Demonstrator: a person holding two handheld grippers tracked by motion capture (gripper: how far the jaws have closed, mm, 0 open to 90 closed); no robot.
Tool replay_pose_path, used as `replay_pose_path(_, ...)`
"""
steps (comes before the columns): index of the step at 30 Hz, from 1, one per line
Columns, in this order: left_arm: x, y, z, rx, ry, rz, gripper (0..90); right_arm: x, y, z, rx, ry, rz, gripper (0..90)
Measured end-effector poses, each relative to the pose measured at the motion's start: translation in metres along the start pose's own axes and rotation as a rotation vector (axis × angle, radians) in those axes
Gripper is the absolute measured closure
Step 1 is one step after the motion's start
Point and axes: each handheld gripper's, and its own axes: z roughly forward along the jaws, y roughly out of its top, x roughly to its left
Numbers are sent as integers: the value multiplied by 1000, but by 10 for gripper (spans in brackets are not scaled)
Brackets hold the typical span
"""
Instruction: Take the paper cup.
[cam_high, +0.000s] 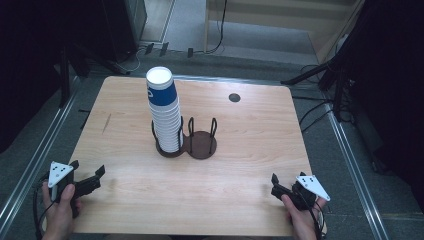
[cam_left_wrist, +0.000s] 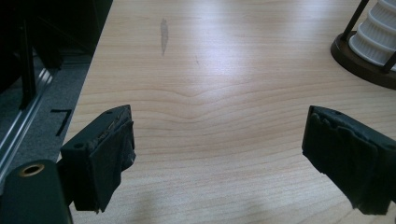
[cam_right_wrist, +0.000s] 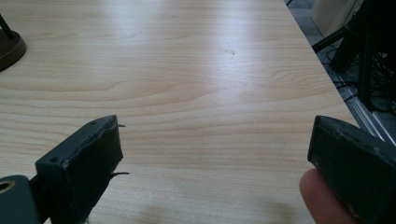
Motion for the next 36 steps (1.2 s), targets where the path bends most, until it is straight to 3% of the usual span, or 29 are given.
replay_pose_path(11, 0, 0, 0, -3, 6, -4, 103, 3, 3, -3, -26, -16, -4, 30)
replay_pose_path(19, 0, 0, 0, -3, 10, -6, 103, 16, 19, -10, -82, 17, -23, 28)
replay_pose_path(36, -1, 0, 1, 0, 23, -1, 103, 41, 49, -19, -125, 87, -49, 38)
